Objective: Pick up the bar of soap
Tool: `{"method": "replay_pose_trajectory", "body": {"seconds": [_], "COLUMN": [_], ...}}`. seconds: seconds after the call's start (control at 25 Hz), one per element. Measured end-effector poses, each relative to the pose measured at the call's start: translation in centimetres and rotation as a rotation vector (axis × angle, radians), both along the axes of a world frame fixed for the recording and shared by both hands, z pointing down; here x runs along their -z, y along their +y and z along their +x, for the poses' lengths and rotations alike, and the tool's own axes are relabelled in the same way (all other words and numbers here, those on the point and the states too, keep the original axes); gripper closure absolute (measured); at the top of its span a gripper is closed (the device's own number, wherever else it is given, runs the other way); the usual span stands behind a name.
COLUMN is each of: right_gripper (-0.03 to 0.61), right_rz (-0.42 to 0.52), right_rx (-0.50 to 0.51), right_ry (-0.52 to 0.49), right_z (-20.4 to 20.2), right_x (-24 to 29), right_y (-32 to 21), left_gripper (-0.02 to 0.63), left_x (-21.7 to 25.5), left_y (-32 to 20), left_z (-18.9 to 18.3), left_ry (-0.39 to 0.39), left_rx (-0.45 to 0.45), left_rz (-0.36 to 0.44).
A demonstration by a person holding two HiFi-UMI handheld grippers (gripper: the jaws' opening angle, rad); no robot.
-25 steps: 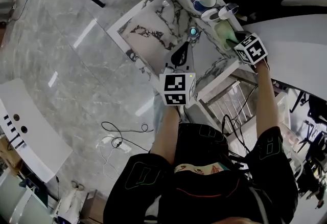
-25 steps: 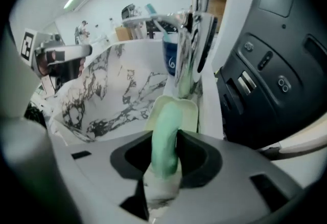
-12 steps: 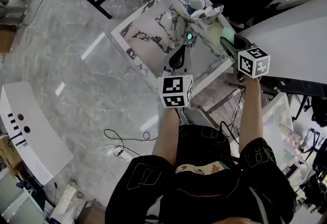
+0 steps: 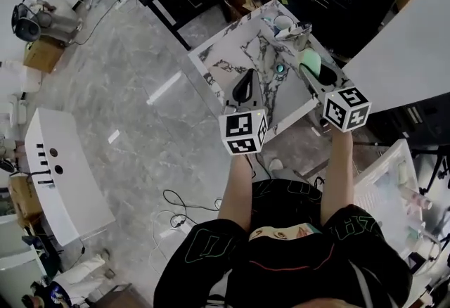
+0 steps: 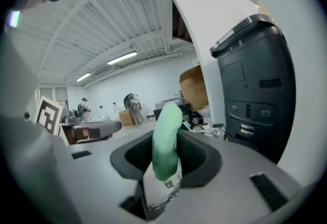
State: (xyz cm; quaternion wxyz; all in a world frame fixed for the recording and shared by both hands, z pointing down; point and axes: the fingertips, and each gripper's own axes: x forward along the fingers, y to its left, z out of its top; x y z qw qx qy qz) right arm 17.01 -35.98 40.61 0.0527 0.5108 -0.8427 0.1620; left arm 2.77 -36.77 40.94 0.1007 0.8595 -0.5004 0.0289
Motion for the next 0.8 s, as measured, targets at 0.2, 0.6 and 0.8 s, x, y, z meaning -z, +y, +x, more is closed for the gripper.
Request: {"method": "replay_pose_trajectory", "body": {"seconds": [0.2, 0.6, 0.8], "right_gripper": [0.451, 0.453, 0.453], "right_rz": [0.119, 0.277, 0.282], "right_rx": [0.061, 0.11, 0.1], "right_ry": [0.006, -0.059, -0.045], "right_z": [-3.0, -5.7, -6.2], "right_x": [3.3, 7.8, 7.5], "right_y": [2.5, 6.5, 7.1], "left_gripper": [0.606, 0.606, 0.606], "left_x": [4.4, 7.1, 6.8], "left_y": [3.0, 8.4, 9.9], "left_z": [-3.3, -9.7, -10.4], "left_ry": [-0.028, -0.051, -0.067], "left_rx": [0.078, 0.231, 0.257], "left_rz": [0.104, 0.175, 0.179]}}
